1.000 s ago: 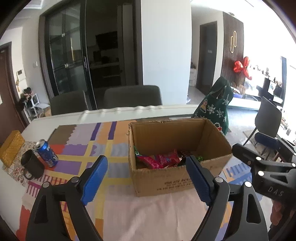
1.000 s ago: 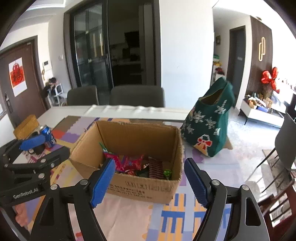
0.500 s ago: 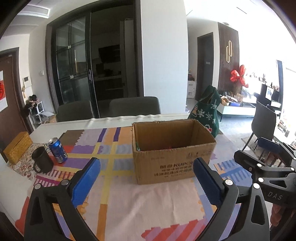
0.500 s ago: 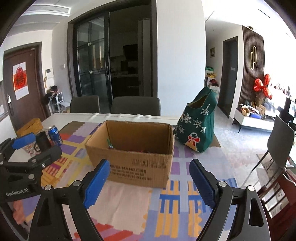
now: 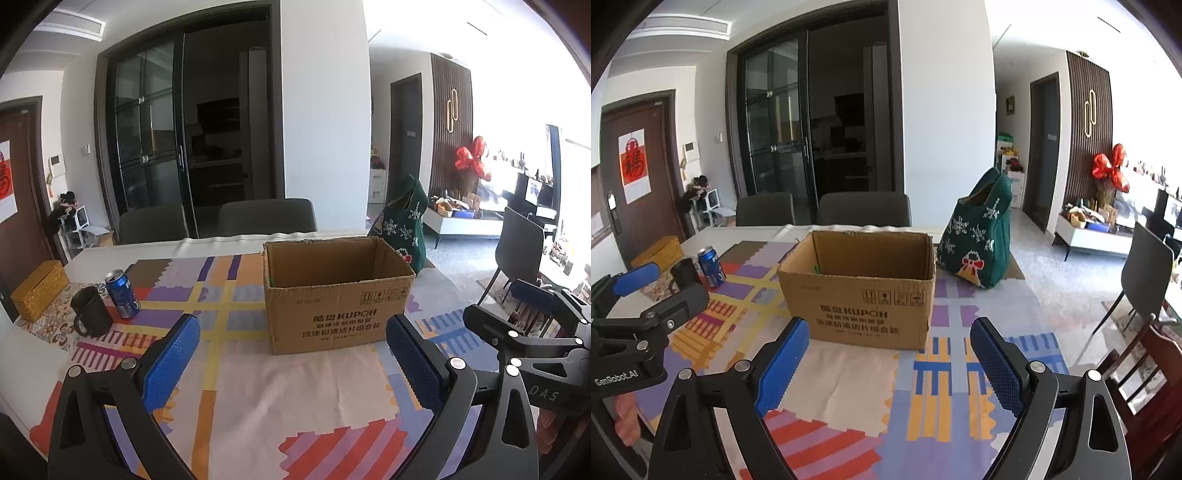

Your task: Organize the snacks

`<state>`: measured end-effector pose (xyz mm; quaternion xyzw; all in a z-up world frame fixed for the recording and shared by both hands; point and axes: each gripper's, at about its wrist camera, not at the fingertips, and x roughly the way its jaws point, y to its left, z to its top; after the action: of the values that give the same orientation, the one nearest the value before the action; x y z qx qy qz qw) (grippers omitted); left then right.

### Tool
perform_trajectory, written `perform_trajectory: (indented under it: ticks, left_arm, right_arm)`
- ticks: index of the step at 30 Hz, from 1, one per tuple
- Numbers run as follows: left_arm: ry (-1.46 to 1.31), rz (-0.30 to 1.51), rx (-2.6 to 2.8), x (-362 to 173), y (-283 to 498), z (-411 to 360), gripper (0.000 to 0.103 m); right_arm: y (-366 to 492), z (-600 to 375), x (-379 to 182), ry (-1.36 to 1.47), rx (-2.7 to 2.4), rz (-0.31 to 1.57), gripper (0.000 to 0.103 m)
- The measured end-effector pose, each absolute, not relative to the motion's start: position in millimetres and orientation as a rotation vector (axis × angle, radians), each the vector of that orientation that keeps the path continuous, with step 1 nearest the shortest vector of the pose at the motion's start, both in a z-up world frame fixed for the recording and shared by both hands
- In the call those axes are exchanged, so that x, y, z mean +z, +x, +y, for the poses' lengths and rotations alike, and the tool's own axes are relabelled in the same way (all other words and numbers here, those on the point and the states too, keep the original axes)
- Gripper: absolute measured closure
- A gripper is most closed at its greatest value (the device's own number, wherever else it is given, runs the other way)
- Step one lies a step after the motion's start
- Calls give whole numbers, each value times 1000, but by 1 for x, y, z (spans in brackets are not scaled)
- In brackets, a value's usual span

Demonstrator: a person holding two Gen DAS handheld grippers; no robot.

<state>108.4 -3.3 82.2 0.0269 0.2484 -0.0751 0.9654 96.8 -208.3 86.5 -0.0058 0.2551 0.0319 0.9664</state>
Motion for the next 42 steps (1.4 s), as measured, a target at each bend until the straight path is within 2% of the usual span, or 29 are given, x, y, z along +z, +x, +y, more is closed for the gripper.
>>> perform_trajectory:
  ticks: [42]
  left_arm:
    - [79,477,-156,91,88,-6,0]
  right_arm:
    - [65,-201,101,-18,63,467,13]
